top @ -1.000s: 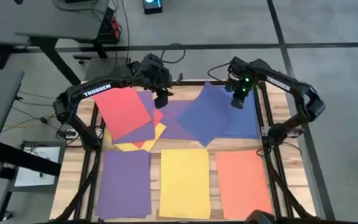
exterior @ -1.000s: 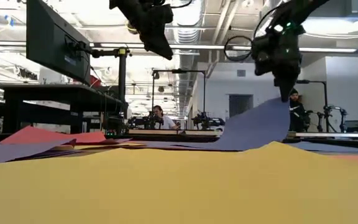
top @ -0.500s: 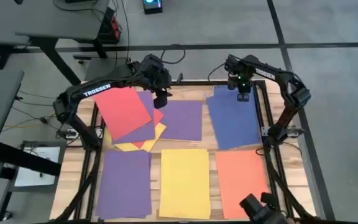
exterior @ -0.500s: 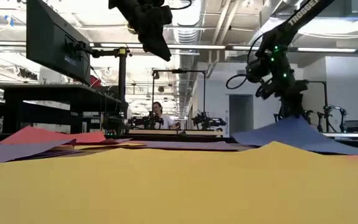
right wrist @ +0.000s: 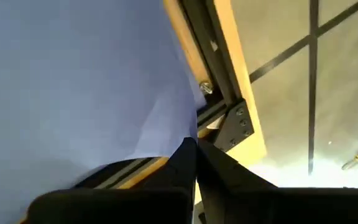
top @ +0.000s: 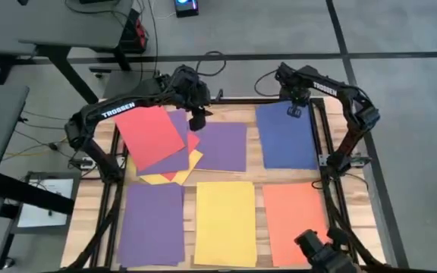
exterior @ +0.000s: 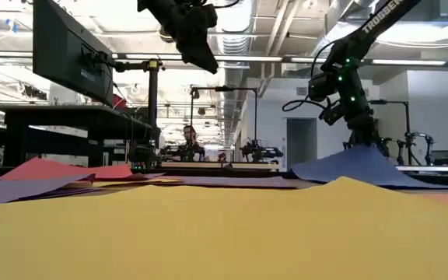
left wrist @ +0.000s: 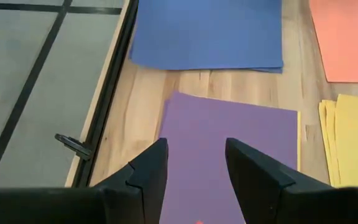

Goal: Organize paper
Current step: Stack the blue paper on top of the blue paper

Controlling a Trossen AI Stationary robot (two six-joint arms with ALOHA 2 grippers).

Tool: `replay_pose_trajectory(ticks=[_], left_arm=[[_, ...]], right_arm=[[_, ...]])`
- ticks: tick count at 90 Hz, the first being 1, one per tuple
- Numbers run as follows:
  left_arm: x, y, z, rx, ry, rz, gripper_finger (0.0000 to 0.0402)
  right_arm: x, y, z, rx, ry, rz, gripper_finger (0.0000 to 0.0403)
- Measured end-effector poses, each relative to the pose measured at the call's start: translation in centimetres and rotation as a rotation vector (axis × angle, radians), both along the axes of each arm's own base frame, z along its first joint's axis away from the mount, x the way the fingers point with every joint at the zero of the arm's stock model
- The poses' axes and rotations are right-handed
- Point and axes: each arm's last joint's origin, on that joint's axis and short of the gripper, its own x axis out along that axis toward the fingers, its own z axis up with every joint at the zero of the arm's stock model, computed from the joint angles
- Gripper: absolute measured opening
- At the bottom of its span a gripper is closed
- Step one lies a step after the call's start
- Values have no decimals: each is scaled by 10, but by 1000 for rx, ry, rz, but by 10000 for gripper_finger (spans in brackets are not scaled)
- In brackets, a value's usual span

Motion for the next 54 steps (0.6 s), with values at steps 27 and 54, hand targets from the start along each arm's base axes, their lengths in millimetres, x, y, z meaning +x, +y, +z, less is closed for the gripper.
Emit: replay_pose_trajectory(ticks=[27, 54], left_arm=[[0, 0, 0, 5, 5, -6, 144], [0, 0, -1, 12, 12, -14, 144]], right_arm=[[-3, -5, -35, 94, 112, -140, 0], [0, -10, -39, 74, 107, -104, 0]])
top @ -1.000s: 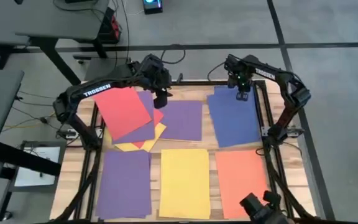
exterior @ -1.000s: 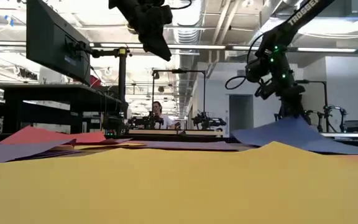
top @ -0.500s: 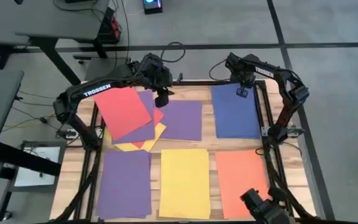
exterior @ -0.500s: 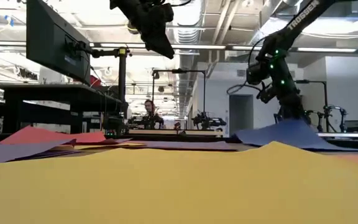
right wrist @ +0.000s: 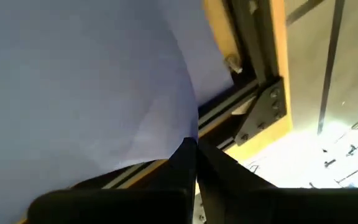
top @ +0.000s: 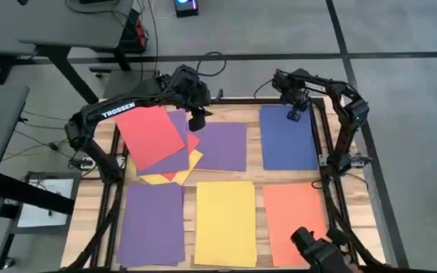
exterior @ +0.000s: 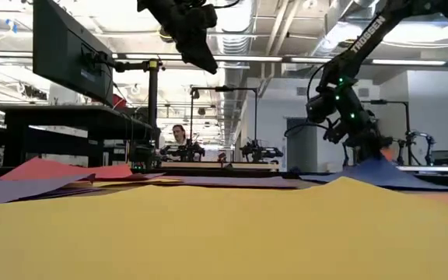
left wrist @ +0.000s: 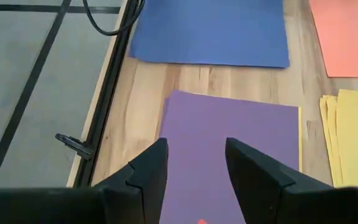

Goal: Organize paper
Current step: Stack the blue paper on top of the blue paper, then stack the purple paper on top of the purple paper

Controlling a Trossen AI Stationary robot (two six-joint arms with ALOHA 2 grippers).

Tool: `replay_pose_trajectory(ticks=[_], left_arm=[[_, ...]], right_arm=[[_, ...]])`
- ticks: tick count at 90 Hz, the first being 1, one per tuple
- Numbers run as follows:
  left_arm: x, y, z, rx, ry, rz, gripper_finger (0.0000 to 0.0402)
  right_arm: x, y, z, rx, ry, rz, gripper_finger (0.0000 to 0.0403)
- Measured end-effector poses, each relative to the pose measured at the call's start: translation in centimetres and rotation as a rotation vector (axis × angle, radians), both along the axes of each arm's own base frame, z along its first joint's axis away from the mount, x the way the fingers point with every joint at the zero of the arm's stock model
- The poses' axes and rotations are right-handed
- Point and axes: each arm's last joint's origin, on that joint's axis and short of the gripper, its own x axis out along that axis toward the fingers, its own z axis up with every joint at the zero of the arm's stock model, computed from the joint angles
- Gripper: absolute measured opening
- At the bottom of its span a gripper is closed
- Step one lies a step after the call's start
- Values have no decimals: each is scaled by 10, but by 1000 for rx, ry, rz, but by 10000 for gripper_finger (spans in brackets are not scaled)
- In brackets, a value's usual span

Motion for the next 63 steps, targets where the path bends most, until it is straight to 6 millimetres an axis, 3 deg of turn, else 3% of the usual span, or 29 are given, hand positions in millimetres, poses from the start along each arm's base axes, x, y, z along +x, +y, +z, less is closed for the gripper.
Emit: replay_pose_trajectory(ticks=[13, 43, 63], left_arm=[[0, 0, 0, 7, 6, -8, 144], [0, 0, 0, 7, 6, -8, 144], [1, 0, 1, 15, -11, -8, 144]], right_arm=[[1, -3, 0, -27, -12, 0, 18], [2, -5, 4, -84, 27, -13, 126], [17, -3, 40, -67, -24, -18, 136]])
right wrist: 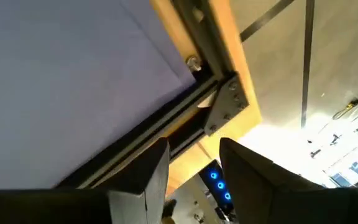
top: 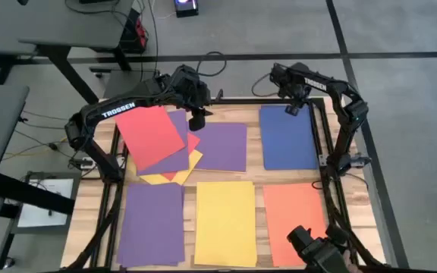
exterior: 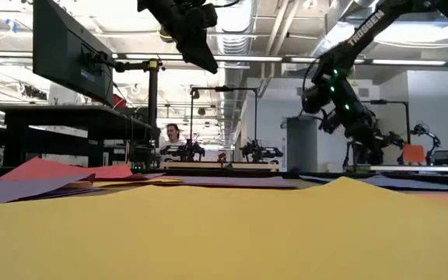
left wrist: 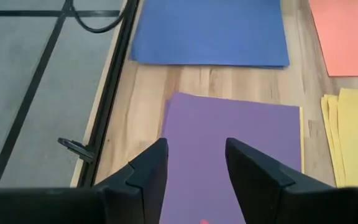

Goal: Organize paper
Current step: Stack the purple paper on top of the purple paper

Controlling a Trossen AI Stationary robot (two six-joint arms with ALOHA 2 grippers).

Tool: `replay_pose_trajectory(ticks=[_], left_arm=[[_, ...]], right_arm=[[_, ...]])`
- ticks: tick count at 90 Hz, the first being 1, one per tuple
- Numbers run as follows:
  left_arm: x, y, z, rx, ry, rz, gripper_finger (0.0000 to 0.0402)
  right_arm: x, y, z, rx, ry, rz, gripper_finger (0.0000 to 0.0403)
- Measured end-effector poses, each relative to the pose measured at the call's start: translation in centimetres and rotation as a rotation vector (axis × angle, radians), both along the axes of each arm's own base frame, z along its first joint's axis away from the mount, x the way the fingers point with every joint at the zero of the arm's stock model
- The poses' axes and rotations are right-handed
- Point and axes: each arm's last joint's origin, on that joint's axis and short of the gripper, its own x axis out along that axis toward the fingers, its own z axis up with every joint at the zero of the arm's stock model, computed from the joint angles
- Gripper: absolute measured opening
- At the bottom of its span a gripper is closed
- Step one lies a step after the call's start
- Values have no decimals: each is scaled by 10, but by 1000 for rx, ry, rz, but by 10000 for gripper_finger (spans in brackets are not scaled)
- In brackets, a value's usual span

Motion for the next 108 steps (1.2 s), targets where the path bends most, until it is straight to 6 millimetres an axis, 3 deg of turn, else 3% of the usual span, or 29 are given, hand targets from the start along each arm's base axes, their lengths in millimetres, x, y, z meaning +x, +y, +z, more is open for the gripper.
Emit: replay_pose_trajectory(ticks=[14, 33, 52, 63, 74, 90, 108], left_arm=[[0, 0, 5, -41, -26, 43, 144], [-7, -3, 19, -141, -5, 116, 144], [-23, -12, 9, -296, 189, 199, 144], [-36, -18, -4, -385, 358, 258, 144], [-53, -25, -20, -432, 490, 368, 144], [-83, -47, -42, -467, 464, 491, 144], [-93, -70, -69, -479, 377, 362, 144]], right_arm=[[17, 14, 47, 5, -353, -75, 136], [38, 61, 113, -27, -992, -31, 136], [62, 117, 155, -104, -1284, 169, 136], [78, 141, 156, -63, -1346, 221, 136], [88, 156, 140, 8, -1315, 228, 136], [92, 174, 115, 78, -1304, 183, 136], [96, 187, 97, 112, -1296, 212, 136]])
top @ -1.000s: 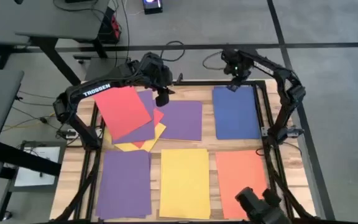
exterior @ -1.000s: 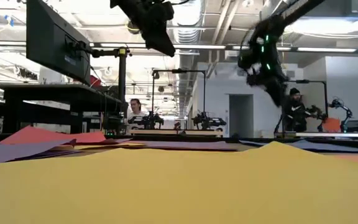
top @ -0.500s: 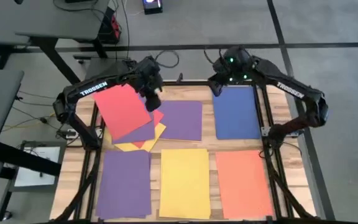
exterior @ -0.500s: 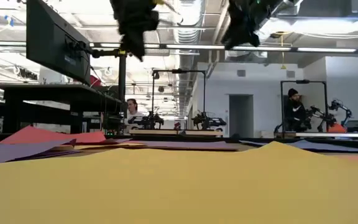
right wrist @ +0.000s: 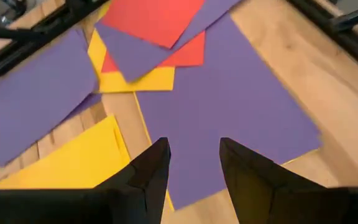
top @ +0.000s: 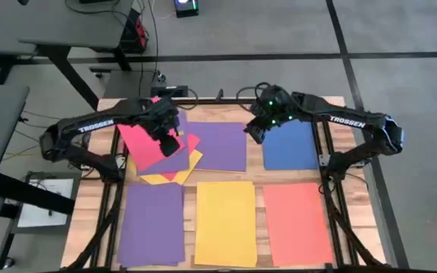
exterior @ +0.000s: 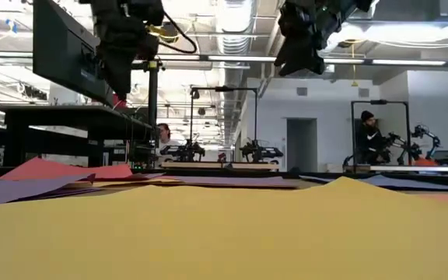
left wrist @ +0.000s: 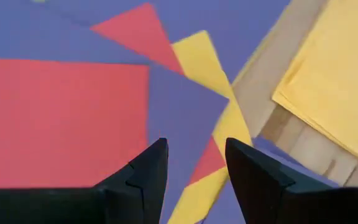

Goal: Organize paper
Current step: Stack the purple paper on top of the purple paper

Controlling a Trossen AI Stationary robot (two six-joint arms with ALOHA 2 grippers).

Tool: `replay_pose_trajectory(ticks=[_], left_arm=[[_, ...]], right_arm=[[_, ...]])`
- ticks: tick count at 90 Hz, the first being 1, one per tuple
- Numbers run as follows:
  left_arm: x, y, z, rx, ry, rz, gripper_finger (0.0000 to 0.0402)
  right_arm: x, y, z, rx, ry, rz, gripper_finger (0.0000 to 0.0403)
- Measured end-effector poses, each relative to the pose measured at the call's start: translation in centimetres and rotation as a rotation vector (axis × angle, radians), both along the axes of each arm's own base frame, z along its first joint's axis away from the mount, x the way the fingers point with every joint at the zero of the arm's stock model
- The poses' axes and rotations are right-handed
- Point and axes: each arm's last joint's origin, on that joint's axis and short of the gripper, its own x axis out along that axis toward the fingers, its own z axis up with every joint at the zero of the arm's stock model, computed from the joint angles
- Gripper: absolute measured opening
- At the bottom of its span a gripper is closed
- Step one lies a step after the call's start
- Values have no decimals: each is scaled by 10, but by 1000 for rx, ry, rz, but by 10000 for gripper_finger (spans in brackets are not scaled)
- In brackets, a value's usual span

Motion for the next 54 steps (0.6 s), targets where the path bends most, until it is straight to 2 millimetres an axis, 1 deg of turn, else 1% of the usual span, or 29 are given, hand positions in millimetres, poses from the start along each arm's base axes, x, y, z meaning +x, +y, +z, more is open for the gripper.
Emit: replay_pose_trajectory(ticks=[11, 23, 30, 40, 54], left_arm=[[11, -3, -14, -7, -41, -28, 144], [25, -4, -41, -99, 19, 67, 144], [37, -8, -54, -135, 55, 71, 144], [53, -20, -71, -132, 93, 26, 144], [74, -44, -85, -60, 84, 58, 144]], right_arm=[[3, 4, -5, 12, -18, -2, 136], [4, 8, -6, 17, -5, 14, 136], [2, 11, -9, 33, 31, 22, 136], [-1, 16, -12, 69, 74, 71, 136], [-5, 24, -16, 57, 139, 140, 136]])
